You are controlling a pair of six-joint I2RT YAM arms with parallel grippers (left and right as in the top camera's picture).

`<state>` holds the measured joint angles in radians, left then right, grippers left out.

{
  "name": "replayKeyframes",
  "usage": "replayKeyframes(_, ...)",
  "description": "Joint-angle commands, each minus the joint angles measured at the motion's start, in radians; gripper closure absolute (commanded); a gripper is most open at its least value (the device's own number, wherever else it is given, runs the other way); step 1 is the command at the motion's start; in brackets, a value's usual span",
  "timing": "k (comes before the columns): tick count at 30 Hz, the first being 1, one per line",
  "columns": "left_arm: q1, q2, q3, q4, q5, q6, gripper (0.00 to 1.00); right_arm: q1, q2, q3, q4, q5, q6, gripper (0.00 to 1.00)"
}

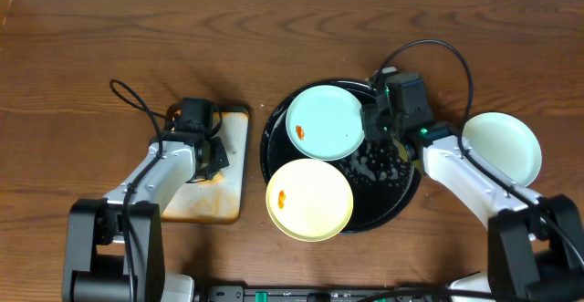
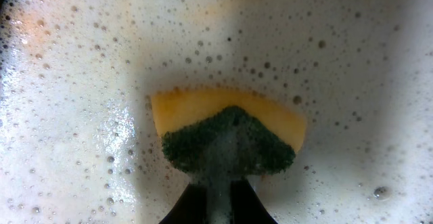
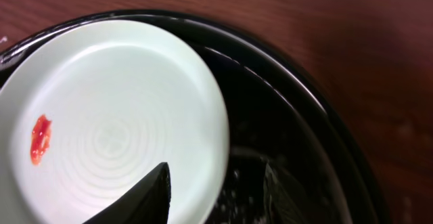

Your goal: Clean dirty plates on tray and stack at the side

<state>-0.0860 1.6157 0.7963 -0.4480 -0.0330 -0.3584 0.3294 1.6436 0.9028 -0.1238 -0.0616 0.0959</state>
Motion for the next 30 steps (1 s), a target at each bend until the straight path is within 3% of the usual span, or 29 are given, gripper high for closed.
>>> replayKeyframes(1,0.005,0.043,-0.019,-0.001,-0.001,0.006,0.92,-0.002,0.093,0.004,0.048,-0.068,-0.189,0.58)
replayKeyframes(8,0.005,0.043,-0.019,-0.002,-0.001,0.006,0.93,-0.003,0.239,0.004,0.156,-0.050,-0.254,0.70)
replayKeyframes(14,0.004,0.043,-0.019,-0.002,-0.001,0.006,0.93,-0.004,0.214,0.005,0.138,-0.044,-0.212,0.99)
replayKeyframes(24,0.005,0.043,-0.019,0.002,-0.001,0.006,0.93,-0.031,0.043,0.006,-0.003,0.065,-0.013,0.99)
replayKeyframes(30,0.005,0.043,-0.019,0.009,-0.001,0.006,0.92,-0.032,0.029,0.006,-0.136,0.161,0.134,0.99)
